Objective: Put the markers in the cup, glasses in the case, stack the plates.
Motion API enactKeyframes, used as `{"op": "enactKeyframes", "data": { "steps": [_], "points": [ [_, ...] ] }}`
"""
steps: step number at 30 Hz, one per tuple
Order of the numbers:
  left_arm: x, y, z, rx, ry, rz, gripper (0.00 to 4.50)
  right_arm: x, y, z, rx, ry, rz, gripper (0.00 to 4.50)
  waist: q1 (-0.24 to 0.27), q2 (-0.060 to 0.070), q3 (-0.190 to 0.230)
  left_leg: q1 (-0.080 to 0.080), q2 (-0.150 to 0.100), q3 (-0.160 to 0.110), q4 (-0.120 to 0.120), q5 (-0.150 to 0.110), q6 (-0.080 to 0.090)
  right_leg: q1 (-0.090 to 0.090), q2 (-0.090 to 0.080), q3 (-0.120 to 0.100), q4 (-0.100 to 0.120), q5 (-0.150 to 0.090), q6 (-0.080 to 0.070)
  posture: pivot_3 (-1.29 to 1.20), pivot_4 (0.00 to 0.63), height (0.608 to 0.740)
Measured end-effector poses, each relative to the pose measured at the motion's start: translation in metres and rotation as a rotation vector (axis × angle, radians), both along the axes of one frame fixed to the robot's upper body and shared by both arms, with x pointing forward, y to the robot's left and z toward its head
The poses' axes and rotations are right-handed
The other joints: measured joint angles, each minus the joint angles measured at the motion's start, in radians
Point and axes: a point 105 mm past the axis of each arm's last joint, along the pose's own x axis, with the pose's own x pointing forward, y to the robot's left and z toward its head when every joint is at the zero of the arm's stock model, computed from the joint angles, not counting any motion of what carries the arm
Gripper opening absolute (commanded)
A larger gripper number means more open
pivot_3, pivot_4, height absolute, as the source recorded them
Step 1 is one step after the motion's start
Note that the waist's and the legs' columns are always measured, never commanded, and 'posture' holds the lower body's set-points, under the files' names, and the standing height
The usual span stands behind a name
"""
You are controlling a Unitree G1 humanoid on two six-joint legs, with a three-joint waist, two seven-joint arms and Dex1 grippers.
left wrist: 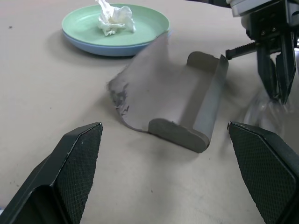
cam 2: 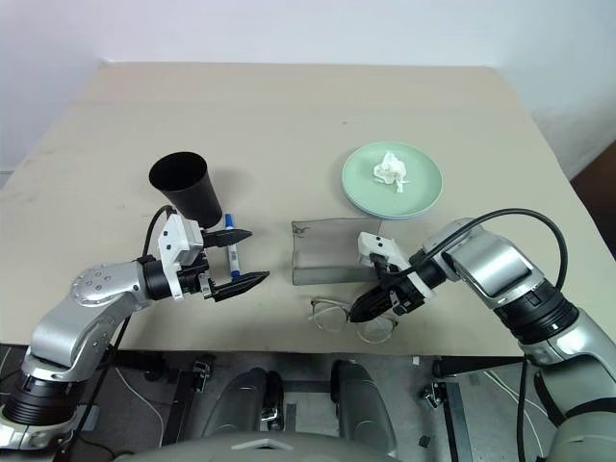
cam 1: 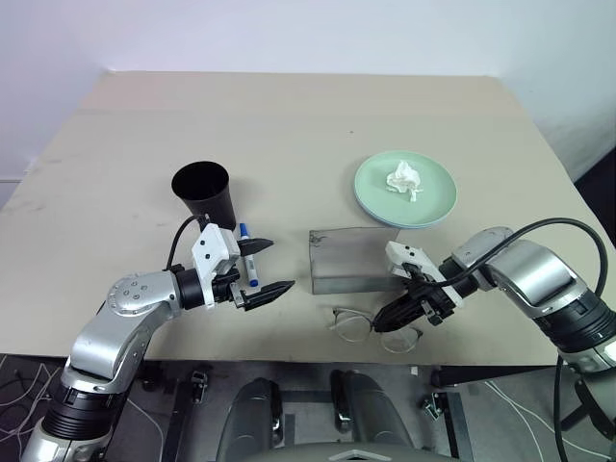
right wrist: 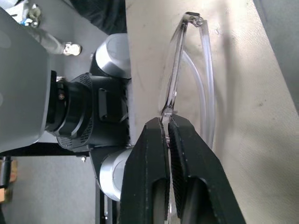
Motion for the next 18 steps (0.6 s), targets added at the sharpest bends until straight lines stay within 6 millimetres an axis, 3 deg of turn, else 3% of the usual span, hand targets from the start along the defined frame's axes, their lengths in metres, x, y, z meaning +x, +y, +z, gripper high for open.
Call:
{"op": "enactKeyframes", "data": {
  "steps": [7, 14, 18],
  "points": [
    [0.0, 0.0, 0.0, -0.001, 0.004, 0.004, 4.5, 0.003, 0.001, 0.008, 0.005, 0.009, -0.009, 0.02, 0.0, 0.0, 0.0, 0.0, 0.0, 0.0, 0.0, 0.0, 0.0, 0.0, 0.0, 0.0, 0.0, 0.0, 0.0, 0.0, 0.15, 0.701],
    [-0.001, -0.001, -0.001, -0.003, 0.012, 0.003, 4.5, -0.003, -0.008, 0.037, 0.069, 0.012, 0.039, 0.02, 0.001, 0.0, 0.0, 0.0, 0.0, 0.0, 0.0, 0.0, 0.0, 0.0, 0.0, 0.0, 0.0, 0.0, 0.0, 0.0, 0.15, 0.701],
    [-0.002, 0.0, -0.002, -0.008, 0.025, 0.004, 4.5, 0.013, -0.003, 0.068, 0.143, -0.04, 0.015, 0.02, -0.007, 0.0, 0.0, 0.001, 0.001, 0.0, 0.0, 0.0, 0.0, 0.0, 0.0, 0.0, 0.0, 0.0, -0.001, 0.0, 0.15, 0.701]
  ]
}}
